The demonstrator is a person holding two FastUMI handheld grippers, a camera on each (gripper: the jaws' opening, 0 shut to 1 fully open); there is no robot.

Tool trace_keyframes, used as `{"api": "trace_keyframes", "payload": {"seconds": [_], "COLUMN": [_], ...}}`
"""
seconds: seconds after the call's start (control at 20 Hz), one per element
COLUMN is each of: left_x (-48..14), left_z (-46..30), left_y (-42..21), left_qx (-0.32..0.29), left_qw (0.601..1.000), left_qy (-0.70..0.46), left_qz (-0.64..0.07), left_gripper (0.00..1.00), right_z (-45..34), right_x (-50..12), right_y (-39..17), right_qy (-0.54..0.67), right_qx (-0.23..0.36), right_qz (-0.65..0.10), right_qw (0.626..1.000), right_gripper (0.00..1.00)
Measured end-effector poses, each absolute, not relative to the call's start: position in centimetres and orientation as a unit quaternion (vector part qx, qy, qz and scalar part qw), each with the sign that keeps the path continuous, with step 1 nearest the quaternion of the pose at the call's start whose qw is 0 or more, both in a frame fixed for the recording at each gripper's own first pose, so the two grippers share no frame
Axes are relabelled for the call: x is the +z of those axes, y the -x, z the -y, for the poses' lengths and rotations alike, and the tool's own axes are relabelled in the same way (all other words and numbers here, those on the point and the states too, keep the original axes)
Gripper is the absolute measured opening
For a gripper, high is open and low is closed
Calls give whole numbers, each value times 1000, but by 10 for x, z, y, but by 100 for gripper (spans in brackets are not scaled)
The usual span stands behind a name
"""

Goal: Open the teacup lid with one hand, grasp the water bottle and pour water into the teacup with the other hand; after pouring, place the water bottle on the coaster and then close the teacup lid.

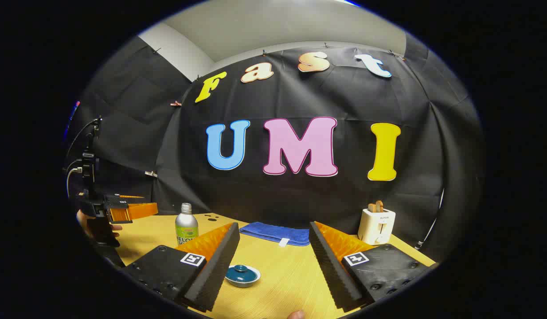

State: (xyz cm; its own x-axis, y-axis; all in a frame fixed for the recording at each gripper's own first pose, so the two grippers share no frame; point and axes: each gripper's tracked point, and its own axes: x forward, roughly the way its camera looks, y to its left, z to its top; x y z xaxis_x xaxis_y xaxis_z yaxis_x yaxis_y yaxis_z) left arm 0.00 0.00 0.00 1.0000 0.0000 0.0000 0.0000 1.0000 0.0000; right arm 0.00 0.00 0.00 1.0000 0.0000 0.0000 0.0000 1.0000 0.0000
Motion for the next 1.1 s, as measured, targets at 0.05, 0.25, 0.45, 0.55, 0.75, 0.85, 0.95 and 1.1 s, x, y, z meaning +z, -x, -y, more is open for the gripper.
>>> {"api": "trace_keyframes", "payload": {"seconds": [0.05, 0.25, 0.45, 0.55, 0.75, 0.85, 0.95, 1.1], "left_x": [0, -1, 1, -1, -5, -3, -6, -6], "left_z": [0, -1, -2, -1, -1, -1, 0, -1], "left_y": [0, -1, -1, -1, -2, -3, -2, -3], "left_qx": [0, 0, 2, 1, 0, 1, -2, -3], "left_qw": [1000, 1000, 1000, 1000, 1000, 1000, 1000, 1000], "left_qy": [0, -1, -7, -6, -7, -9, -10, -11], "left_qz": [-2, -4, -1, -2, -6, -6, -8, -10], "left_gripper": [94, 94, 94, 94, 94, 94, 94, 94], "right_z": [-1, -2, -5, -9, -20, -27, -36, -47], "right_x": [-1, -2, -11, -19, -30, -44, -65, -95], "right_y": [0, 0, -5, -8, -17, -26, -36, -48], "right_qy": [2, -1, -6, -12, -25, -27, -34, -45], "right_qx": [0, 4, 8, 15, 32, 41, 58, 73], "right_qz": [0, -1, -9, -18, -26, -43, -74, -115], "right_qw": [1000, 1000, 1000, 1000, 999, 998, 995, 990], "right_gripper": [97, 97, 97, 97, 96, 97, 97, 95]}}
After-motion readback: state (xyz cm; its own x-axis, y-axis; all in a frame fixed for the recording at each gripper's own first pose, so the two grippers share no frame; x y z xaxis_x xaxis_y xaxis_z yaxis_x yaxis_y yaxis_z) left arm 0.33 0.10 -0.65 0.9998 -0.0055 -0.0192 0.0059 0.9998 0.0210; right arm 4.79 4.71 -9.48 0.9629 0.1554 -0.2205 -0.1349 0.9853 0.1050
